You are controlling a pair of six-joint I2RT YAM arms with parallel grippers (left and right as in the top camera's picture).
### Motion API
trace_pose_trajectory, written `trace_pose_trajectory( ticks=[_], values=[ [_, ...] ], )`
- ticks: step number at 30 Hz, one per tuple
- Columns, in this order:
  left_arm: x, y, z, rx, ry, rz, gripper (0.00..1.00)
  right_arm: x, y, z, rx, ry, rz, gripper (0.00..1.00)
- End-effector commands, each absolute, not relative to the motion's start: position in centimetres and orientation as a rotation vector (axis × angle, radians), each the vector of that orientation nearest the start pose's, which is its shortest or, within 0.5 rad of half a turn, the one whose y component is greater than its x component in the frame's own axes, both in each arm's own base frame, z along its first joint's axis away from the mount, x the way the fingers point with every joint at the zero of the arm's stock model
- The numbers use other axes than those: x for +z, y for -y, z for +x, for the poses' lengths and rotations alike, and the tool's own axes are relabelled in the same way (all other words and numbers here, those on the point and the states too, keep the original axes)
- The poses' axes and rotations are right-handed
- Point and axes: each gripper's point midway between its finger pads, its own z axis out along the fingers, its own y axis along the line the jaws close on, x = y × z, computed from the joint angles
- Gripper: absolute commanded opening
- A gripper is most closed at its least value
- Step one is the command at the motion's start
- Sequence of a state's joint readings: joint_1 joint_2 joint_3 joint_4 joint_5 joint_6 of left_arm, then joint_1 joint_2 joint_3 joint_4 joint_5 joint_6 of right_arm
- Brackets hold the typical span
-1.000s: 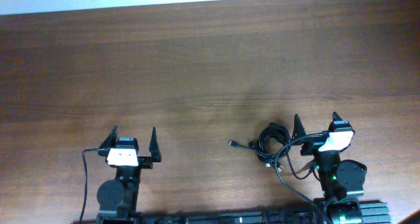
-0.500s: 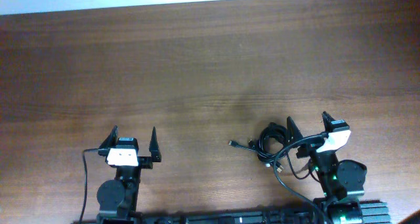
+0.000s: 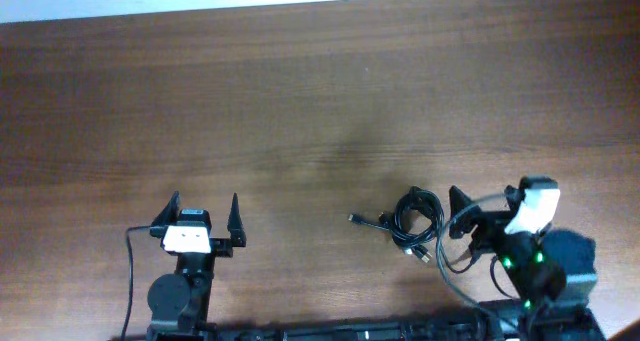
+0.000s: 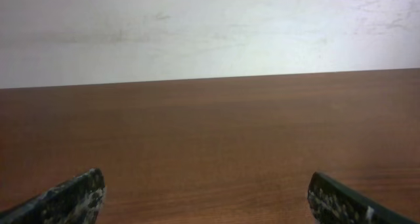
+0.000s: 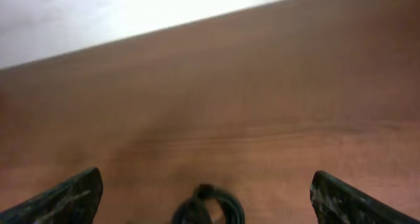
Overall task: Untangle cables
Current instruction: 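Move the right gripper down onto the black cable bundle and grasp it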
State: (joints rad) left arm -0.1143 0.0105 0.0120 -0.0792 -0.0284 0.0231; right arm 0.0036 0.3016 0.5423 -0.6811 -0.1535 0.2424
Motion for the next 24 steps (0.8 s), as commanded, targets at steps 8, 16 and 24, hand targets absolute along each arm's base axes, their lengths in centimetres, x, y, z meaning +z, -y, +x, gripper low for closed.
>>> trace_pose_trajectory(
  ticks=[8, 16, 24],
  values=[
    [15.6, 2.4, 24.5, -0.041, -1.647, 0.111, 0.99, 23.2, -4.3, 22.6, 0.397, -2.444, 0.174, 1.00],
    [15.6, 2.4, 24.5, -0.041, -1.647, 0.111, 0.99, 18.9, -6.2, 23.5, 0.547, -2.731, 0.213, 1.00],
    [15.6, 2.4, 24.5, -0.041, -1.647, 0.111, 0.99, 13.8, -6.2, 22.1, 0.545, -3.038, 0.185, 1.00]
  ],
)
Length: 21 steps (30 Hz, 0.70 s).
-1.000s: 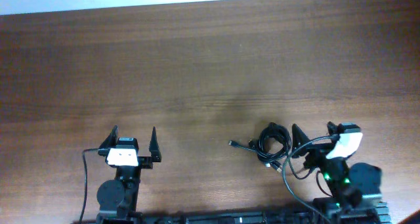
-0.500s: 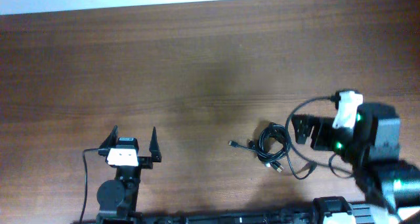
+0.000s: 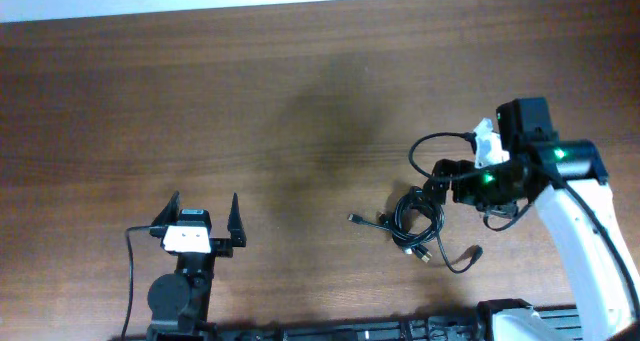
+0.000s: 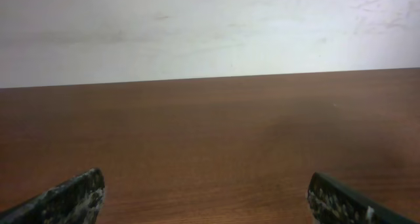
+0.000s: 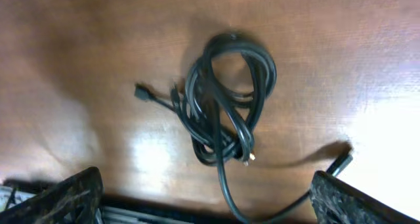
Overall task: Untangle cables
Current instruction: 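Move the right gripper down onto the black cable bundle and grasp it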
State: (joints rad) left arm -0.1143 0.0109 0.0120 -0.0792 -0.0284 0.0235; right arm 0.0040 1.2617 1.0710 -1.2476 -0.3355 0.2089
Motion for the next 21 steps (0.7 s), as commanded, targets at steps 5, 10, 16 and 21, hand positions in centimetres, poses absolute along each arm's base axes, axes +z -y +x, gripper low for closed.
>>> trace_pose_trajectory(
  ticks=[5, 10, 16, 21],
  values=[
    [15.6, 2.4, 24.5, -0.041, -1.647, 0.111, 0.99, 12.5, -7.2, 21.5, 0.546, -3.114, -0.013, 1.00],
    [15.6, 2.4, 24.5, -0.041, -1.647, 0.111, 0.99, 11.6, -8.4, 21.8, 0.548, -3.140, -0.083, 1.00],
    [15.6, 2.4, 24.5, -0.041, -1.647, 0.111, 0.99, 10.3, -8.4, 21.9, 0.549, -3.193, -0.067, 1.00],
    [15.6, 2.4, 24.5, -0.041, -1.647, 0.111, 0.99, 9.7, -8.4, 21.9, 0.549, -3.217, -0.062, 0.99]
  ],
)
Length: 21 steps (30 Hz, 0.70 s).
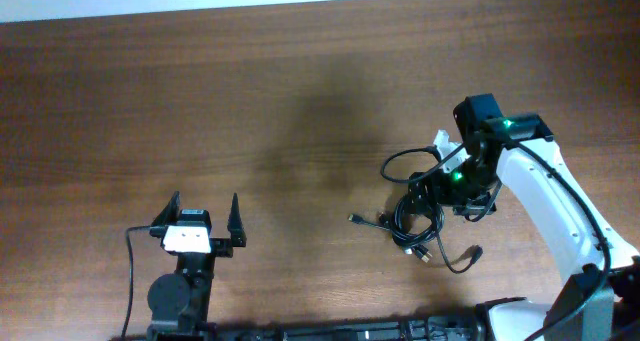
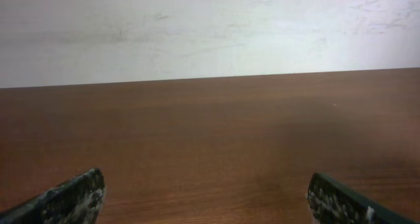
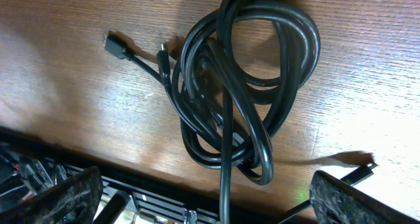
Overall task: Untangle cables
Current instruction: 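Move the right gripper down onto the black cable bundle and grasp it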
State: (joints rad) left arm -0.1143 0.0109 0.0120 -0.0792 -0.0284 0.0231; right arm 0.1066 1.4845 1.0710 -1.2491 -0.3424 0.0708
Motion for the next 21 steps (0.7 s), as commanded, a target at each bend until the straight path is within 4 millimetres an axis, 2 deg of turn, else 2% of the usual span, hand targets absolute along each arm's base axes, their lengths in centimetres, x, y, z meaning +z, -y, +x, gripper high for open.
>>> trace_pose_trajectory(
  ticks=[1, 7, 11, 13, 16, 17, 18, 19, 21],
  values=[
    [15.6, 2.4, 24.5, -0.041, -1.647, 0.111, 0.99, 9.5, -8.4, 21.8, 0.549, -3.218, -0.061, 0.99],
    [15.6, 2.4, 24.5, -0.041, -1.648, 0.111, 0.99, 8.1, -9.1, 21.4, 0.548, -3.214, -0.115, 0.99],
    [15.6, 2.4, 24.5, -0.041, -1.647, 0.111, 0.99, 7.1, -9.5, 21.8, 0.547, -3.183, -0.132, 0.99],
    [15.6, 2.4, 24.5, -0.041, -1.648, 0.111, 0.99, 6.0, -9.4, 21.4, 0.547, -3.188, -0.125, 0.90],
    [15.6, 2.4, 24.5, -0.041, -1.647, 0.111, 0.99, 4.8, -9.4, 20.7, 0.559, -3.204, -0.070, 0.88],
    [15.6, 2.4, 24.5, -0.042, -1.647, 0.111, 0.99, 4.2, -9.4, 20.6, 0.557, -3.204, -0.034, 0.78],
    [15.6, 2.4, 24.5, -0.041, -1.647, 0.111, 0.99, 4.0, -9.4, 20.6, 0.557, -3.204, -0.013, 0.62],
    [15.6, 2.4, 24.5, -0.041, -1.647, 0.111, 0.99, 3.8, -9.4, 20.5, 0.558, -3.203, 0.005, 0.41],
    [15.6, 2.4, 24.5, -0.041, -1.647, 0.111, 0.99, 3.8, -9.5, 20.5, 0.568, -3.207, 0.041, 0.19]
  ],
)
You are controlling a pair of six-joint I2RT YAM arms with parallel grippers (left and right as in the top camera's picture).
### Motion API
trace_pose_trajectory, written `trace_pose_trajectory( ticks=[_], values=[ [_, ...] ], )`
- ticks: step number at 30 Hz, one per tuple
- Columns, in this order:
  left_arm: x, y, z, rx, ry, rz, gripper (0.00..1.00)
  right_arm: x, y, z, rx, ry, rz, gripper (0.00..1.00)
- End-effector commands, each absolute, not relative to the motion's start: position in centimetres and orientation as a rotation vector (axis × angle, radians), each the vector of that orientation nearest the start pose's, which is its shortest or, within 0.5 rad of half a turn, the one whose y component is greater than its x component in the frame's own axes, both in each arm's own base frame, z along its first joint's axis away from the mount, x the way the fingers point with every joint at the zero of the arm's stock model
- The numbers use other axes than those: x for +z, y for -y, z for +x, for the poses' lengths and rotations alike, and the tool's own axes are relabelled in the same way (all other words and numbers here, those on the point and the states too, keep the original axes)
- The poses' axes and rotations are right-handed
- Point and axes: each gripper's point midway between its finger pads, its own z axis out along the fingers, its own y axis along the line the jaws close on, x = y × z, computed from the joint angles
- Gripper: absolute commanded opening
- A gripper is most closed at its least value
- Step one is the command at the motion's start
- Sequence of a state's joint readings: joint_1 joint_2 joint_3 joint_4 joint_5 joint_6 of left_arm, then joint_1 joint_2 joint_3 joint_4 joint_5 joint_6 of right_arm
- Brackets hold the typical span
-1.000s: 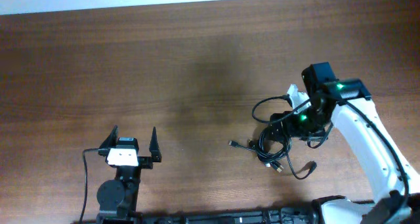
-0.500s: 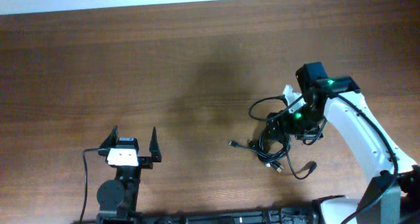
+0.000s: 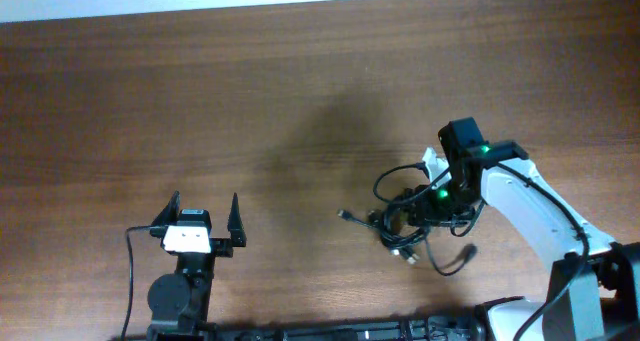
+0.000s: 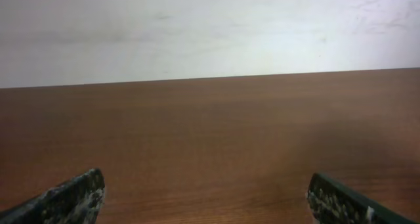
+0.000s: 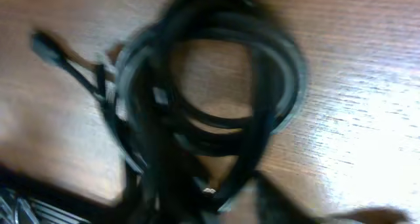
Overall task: Untangle cables
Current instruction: 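Move the right gripper down onto the black cable bundle and grasp it, then lift the cable bundle with the right gripper toward the table center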
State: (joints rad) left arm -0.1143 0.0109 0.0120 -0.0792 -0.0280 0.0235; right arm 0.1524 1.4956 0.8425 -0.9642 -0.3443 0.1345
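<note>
A tangled bundle of black cables (image 3: 398,224) lies on the brown table (image 3: 200,101) at the front right. It fills the blurred right wrist view as dark loops (image 5: 216,86). One plug (image 3: 342,214) sticks out to its left, and a loose end (image 3: 462,251) trails to its right. My right gripper (image 3: 420,213) is down in the bundle. Its fingers show as dark blurs drawn inward around the strands (image 5: 210,191), so it looks shut on them. My left gripper (image 3: 205,213) rests open at the front left (image 4: 207,198), far from the cables.
The white right arm (image 3: 520,196) reaches in from the front right corner. The left arm's base (image 3: 180,296) and a black rail (image 3: 350,333) line the table's front edge. A pale wall (image 4: 210,27) rises beyond the far edge.
My right gripper has dropped from just above the bundle into it, and its fingers have come inward from wide open. The bundle and its left plug have shifted slightly left. The left arm is unchanged.
My right gripper first sat low at the front right, open, beside the bundle. Then it was raised over the table looking down on the cables, then closer above them. Now it is down in the bundle with fingers drawn in. The left gripper stayed parked and open.
</note>
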Motion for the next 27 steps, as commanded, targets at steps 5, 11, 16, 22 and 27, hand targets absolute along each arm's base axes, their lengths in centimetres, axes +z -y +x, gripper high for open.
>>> trace_pose_trajectory(
  ticks=[5, 11, 16, 22, 27],
  values=[
    [15.6, 2.4, 24.5, -0.041, -1.647, 0.111, 0.99, 3.9, -9.7, 20.9, 0.579, -3.197, 0.125, 0.04],
    [15.6, 2.4, 24.5, -0.041, -1.647, 0.111, 0.99, 7.8, -11.6, 25.2, 0.709, -3.044, 0.070, 0.04],
    [15.6, 2.4, 24.5, -0.041, -1.647, 0.111, 0.99, 15.1, -13.3, 31.5, 0.780, -2.783, -0.032, 0.04],
    [15.6, 2.4, 24.5, -0.041, -1.647, 0.111, 0.99, 19.3, -13.9, 35.0, 0.659, -2.506, -0.504, 0.04],
    [15.6, 2.4, 24.5, -0.041, -1.648, 0.111, 0.99, 19.5, -15.4, 34.5, 0.656, -2.448, -0.663, 0.04]
  ],
)
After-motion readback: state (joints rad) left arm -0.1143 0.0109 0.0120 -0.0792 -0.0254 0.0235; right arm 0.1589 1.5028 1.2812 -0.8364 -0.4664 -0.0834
